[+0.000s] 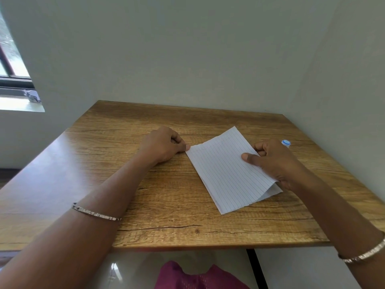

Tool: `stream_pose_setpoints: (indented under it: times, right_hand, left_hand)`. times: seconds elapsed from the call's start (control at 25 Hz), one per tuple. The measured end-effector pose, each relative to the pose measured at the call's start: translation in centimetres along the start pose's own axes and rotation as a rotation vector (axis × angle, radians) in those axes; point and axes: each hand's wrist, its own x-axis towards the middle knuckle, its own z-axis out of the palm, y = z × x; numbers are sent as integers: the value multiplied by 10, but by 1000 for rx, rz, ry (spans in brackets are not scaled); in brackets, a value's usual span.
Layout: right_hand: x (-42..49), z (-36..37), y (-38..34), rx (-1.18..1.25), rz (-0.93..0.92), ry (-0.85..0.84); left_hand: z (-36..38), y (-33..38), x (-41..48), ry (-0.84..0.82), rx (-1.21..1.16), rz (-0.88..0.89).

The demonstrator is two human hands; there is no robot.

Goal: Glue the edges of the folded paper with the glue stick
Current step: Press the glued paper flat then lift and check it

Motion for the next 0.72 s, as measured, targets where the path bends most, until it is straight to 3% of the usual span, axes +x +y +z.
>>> stream_pose_setpoints:
  times: [0.48,0.72]
  right_hand:
    - [1,1,3,-70,-26,37]
    - [2,3,1,-158,-44,43]
  left_hand:
    - [0,2,0,3,-48,-27]
    - [2,8,-12,80,179,110]
